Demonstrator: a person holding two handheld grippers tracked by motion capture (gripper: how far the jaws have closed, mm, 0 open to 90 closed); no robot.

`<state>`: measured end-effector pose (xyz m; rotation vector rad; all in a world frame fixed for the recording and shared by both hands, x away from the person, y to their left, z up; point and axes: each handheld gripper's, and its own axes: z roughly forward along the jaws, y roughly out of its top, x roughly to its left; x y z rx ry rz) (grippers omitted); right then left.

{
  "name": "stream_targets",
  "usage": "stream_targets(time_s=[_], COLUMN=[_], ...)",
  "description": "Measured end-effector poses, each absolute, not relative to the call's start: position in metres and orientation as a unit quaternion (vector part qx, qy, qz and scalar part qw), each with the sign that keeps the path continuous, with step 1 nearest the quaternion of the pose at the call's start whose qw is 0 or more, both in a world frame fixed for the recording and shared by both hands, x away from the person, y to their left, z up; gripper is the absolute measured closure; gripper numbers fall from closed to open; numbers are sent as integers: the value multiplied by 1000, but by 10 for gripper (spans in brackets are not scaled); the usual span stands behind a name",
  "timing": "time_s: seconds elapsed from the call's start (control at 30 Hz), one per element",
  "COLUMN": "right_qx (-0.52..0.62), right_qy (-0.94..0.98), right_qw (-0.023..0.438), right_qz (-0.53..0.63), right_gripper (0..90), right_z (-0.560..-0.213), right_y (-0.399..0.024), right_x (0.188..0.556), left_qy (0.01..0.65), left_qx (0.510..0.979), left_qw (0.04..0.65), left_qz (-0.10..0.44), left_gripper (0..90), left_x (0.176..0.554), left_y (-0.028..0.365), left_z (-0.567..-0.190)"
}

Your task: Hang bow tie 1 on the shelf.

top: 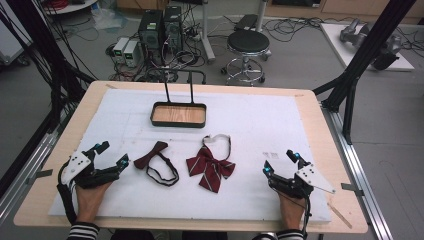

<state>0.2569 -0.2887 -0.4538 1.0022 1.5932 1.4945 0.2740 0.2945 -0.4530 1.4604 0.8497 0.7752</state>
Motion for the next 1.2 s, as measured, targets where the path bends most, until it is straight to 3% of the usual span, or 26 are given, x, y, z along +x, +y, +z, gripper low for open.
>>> stream_targets(time_s=[1.2], right_qx=[389], right_qy=[655], right_qw=[345], right_qz=[549], right_gripper=[119], right_z=[-446], right_y=[-276], right_x=[265], left_qy=[361], left_qx=[623], left_qw=[606], left_qz=[337], left_gripper=[149], left_x=[272], left_y=[296], left_z=[-454])
